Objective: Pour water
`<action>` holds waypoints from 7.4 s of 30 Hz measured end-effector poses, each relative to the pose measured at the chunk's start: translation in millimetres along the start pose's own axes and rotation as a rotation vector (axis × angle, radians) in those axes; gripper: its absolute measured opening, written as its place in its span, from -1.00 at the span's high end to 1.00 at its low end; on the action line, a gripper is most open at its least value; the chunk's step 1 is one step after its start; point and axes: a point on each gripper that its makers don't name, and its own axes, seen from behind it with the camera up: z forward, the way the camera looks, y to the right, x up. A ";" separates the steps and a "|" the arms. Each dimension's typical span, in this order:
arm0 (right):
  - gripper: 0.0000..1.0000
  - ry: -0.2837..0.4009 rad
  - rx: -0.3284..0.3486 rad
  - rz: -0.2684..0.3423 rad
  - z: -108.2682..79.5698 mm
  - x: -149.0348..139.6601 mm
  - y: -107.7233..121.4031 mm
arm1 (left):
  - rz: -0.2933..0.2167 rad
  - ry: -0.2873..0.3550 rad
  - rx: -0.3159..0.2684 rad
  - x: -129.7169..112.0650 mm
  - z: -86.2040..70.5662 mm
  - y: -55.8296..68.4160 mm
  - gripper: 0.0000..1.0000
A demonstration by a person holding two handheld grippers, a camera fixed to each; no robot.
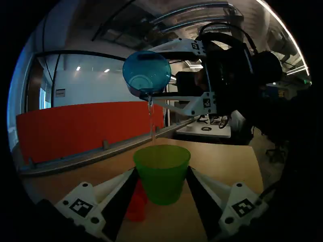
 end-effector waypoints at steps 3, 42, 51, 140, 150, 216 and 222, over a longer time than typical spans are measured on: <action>-0.77 0.001 0.000 -0.015 0.5 2.5 0.5 | 0.001 0.001 0.001 0.4 -0.6 -0.2 -0.65; -0.77 0.015 -0.008 -0.217 1.4 21.5 6.4 | -0.007 0.007 0.007 1.8 -2.5 -3.4 -0.65; -0.77 0.024 -0.008 -0.194 2.6 24.3 1.8 | -0.009 0.010 0.012 2.0 -2.6 -5.5 -0.65; -0.77 -0.238 0.254 1.468 -73.6 -78.1 -208.9 | 0.015 -0.363 0.100 -99.2 -35.8 -56.3 -0.65; -0.77 -0.272 0.292 1.480 -71.0 -85.4 -233.1 | 0.007 -0.498 0.097 -142.5 -42.3 -69.2 -0.65; -0.78 -0.329 0.342 1.507 -60.1 -85.6 -268.1 | -0.059 -0.655 0.092 -210.2 -66.5 -77.6 -0.73; -0.77 -0.335 0.364 1.521 -52.7 -80.9 -283.1 | -0.054 -0.663 0.106 -211.1 -76.7 -76.3 -0.73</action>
